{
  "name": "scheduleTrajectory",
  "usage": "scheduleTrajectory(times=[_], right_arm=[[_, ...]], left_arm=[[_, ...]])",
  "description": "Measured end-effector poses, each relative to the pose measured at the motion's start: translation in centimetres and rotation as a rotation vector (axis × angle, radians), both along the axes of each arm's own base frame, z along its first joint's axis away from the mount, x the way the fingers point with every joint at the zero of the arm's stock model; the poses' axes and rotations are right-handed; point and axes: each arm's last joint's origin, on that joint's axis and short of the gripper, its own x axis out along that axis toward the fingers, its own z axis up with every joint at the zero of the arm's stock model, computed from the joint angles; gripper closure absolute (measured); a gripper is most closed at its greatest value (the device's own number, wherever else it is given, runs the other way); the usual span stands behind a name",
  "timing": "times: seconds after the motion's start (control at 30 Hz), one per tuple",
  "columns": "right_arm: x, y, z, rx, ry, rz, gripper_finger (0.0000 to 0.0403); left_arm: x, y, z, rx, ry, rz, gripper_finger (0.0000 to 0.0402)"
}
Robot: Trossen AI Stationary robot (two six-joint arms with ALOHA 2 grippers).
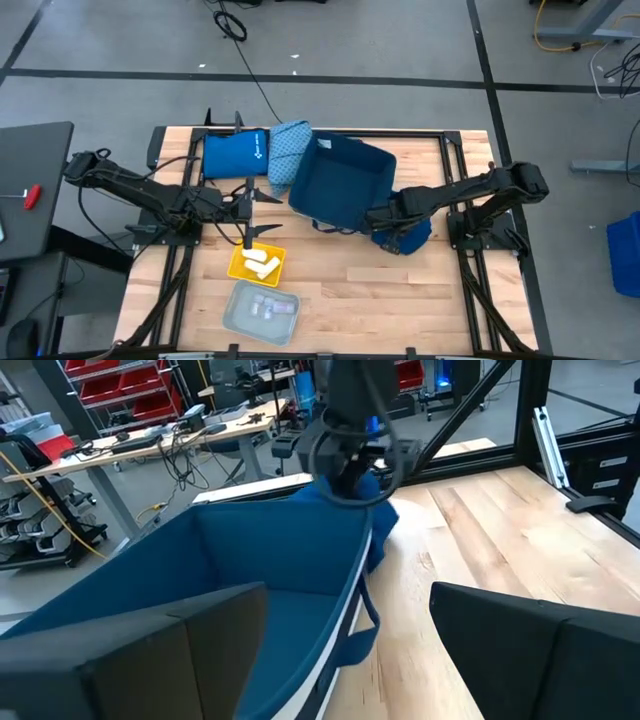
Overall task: Pick & place medical supplies in basket/bin
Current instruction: Put the dark blue patient gown into the blue bin
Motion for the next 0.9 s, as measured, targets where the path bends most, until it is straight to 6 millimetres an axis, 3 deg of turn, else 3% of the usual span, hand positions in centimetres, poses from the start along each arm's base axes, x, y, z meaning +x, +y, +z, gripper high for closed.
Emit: scheduleTrajectory(times=[0.3, 0.47, 0.7, 0.9], right_arm=[[0.0, 3.1, 0.6, 0.174, -0.012, 0.122, 0.0388], [0.1, 5.3, 0.7, 0.354, -0.054, 0.258, 0.0388], [1.6, 8.0, 1.3, 0.583, -0.253, 0.426, 0.0388], [3.1, 8.7, 2.2, 0.645, -0.448, 0.509, 0.0388]], left_arm=[[0.0, 0.0, 0.0, 0.0, 0.001, 0.0, 0.0119], [0.0, 0.0, 0.0, 0.0, 0.001, 0.0, 0.0119], [0.0, 0.0, 0.0, 0.0, 0.002, 0.0, 0.0119], [0.0, 0.0, 0.0, 0.0, 0.001, 0.0, 0.0119]])
